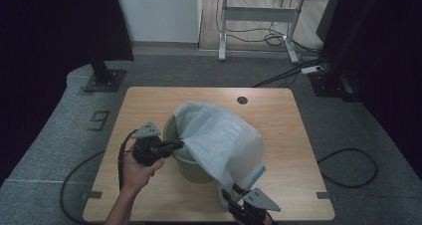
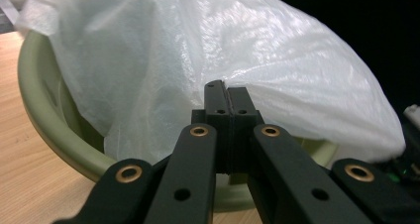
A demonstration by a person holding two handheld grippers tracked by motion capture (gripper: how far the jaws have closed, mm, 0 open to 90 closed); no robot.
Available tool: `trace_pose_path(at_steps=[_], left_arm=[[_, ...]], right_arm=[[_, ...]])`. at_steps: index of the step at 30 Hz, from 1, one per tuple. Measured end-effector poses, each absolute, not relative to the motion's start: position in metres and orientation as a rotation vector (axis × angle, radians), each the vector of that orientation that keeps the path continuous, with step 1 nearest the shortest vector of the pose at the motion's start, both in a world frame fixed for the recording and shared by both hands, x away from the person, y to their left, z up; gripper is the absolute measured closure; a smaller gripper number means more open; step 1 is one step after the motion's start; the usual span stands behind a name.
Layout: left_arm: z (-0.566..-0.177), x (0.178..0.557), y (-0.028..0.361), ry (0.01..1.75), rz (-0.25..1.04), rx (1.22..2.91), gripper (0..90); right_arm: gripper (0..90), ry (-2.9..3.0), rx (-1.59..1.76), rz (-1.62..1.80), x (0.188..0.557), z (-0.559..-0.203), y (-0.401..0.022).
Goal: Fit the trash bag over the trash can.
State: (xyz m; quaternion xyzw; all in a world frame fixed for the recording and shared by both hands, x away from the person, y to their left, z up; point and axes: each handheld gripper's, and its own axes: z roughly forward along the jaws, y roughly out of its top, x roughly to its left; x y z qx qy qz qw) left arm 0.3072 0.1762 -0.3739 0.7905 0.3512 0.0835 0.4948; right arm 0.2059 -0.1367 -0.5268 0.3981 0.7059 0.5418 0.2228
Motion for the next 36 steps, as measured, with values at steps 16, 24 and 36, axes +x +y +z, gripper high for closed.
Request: trace_pose_path(at_steps=[16,24,36], left_arm=[[-0.374,0.303,0.179,0.798,0.165,1.928,89.8],[-0.357,0.29,0.173,0.702,0.211,1.881,59.0],[-0.354,0.283,0.147,0.637,0.254,1.94,30.6]], right_arm=[[88.9,1.714,1.052,1.447,0.207,-0.485,-0.179],[88.9,1.579,0.981,1.506,0.205,-0.438,-0.196],[89.0,1.518,0.875,1.585,0.2,-0.395,-0.193]])
